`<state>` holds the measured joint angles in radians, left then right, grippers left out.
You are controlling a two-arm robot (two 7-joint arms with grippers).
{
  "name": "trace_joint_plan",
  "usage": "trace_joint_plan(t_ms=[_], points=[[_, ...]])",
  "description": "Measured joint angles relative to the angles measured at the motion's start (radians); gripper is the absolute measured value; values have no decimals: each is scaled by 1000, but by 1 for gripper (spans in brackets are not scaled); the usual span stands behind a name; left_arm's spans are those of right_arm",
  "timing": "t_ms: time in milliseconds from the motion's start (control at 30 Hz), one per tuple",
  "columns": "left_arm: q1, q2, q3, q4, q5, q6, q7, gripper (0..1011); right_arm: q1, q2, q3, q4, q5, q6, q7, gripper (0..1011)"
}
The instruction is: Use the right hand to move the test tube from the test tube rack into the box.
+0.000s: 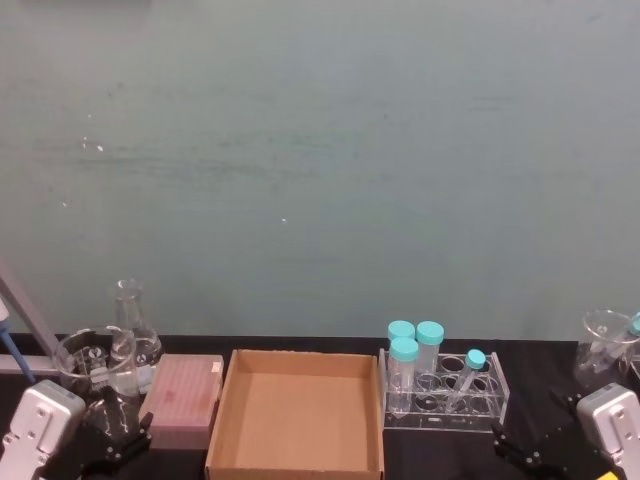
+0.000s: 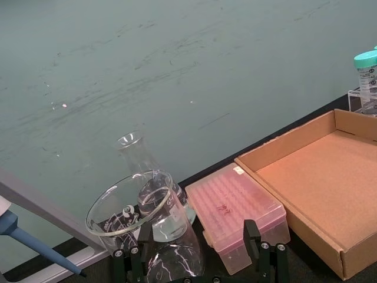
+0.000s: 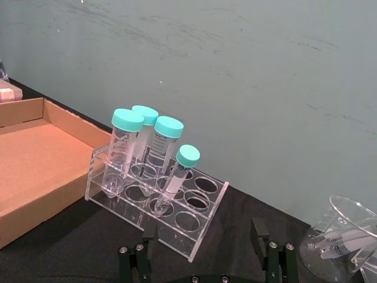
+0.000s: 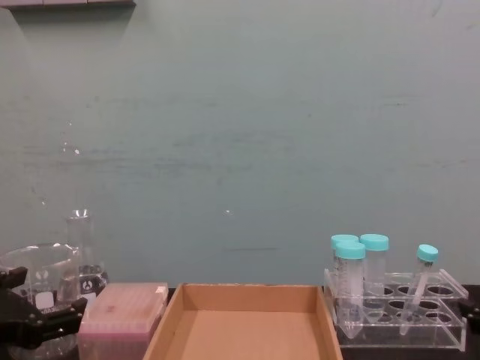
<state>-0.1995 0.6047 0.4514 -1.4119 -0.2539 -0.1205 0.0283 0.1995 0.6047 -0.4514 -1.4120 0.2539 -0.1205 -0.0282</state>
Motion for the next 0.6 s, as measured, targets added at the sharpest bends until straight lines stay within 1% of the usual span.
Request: trace_joint_plan(t_ms=[600], points=[[0,0,0,0,0,0,0,1000,0,0,0,0,0,0,0,1002]])
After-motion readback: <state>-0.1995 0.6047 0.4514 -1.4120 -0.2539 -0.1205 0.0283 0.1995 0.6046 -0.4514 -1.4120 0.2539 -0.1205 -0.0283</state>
